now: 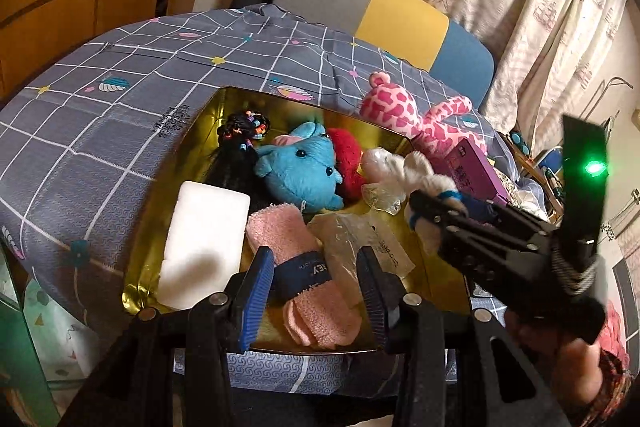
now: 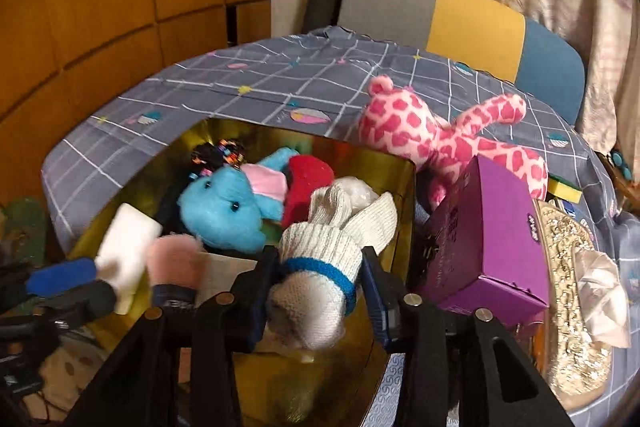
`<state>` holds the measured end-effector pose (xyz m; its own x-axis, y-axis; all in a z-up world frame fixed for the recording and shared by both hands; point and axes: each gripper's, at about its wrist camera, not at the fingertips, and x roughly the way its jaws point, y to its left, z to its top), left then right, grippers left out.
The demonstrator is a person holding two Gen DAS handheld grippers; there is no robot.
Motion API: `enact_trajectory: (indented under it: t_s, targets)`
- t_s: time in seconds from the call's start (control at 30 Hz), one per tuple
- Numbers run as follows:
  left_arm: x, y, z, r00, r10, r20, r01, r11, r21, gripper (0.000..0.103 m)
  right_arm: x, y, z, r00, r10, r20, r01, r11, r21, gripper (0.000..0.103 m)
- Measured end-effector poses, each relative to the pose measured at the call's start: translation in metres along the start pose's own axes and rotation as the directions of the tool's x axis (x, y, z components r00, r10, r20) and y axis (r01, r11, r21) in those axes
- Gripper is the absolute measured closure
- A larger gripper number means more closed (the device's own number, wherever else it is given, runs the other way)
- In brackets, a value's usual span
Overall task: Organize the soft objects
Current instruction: 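Lower the white glove into the gold tray and open the right gripper, then lift both grippers out of the gold tray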
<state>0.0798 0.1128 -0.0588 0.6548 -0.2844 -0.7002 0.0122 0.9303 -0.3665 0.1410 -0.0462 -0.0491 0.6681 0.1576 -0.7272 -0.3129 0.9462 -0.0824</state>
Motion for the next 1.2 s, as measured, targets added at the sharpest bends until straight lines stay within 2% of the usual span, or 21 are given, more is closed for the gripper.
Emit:
enact_trajectory:
  t_s: [0.13,0.27,0.33,0.4,0.57,0.7,0.87,1.07,1.2]
  targets:
    - [0.002,0.000,0.000,1.000,0.001,-0.003,-0.001,1.000,-0.003,0.060,-0.004,-0.001,-0.002,1.000,0.009,0.026,-0.008,1.000,-0.010,0.054]
    - [0.004,-0.004,0.001,1.000,-0.004,-0.011,0.004,1.000,0.004,0.060,-0.042,-0.007,-0.003,0.989,0.045,0.140,-0.046,0.999,0.000,0.048]
    - [0.006,-0.009,0.002,1.000,-0.015,-0.014,0.015,1.000,0.010,0.060,-0.063,-0.017,-0.005,0.977,0.058,0.205,-0.065,0.998,0.027,0.040]
    - [0.008,-0.015,0.004,0.999,-0.028,-0.016,0.028,0.999,0.019,0.060,-0.088,-0.035,-0.008,0.958,0.047,0.283,-0.068,0.995,0.067,0.036]
    - [0.014,-0.043,0.010,0.997,-0.079,-0.023,0.081,0.995,0.066,0.060,-0.128,-0.082,-0.012,0.927,-0.047,0.373,-0.008,0.989,0.146,0.035]
    - [0.019,-0.071,0.015,0.991,-0.128,-0.039,0.131,0.986,0.107,0.060,-0.138,-0.130,-0.022,0.924,-0.124,0.363,0.032,0.968,0.250,0.035]
    - [0.027,-0.110,0.025,0.981,-0.180,-0.068,0.189,0.969,0.157,0.060,-0.133,-0.205,-0.049,0.936,-0.229,0.267,0.107,0.909,0.404,0.035]
    - [0.035,-0.157,0.038,0.973,-0.211,-0.092,0.226,0.950,0.216,0.060,-0.110,-0.272,-0.079,0.951,-0.270,0.148,0.166,0.855,0.491,0.035]
    - [0.039,-0.188,0.046,0.971,-0.219,-0.097,0.238,0.933,0.269,0.060,-0.092,-0.301,-0.089,0.958,-0.272,0.091,0.190,0.840,0.508,0.035]
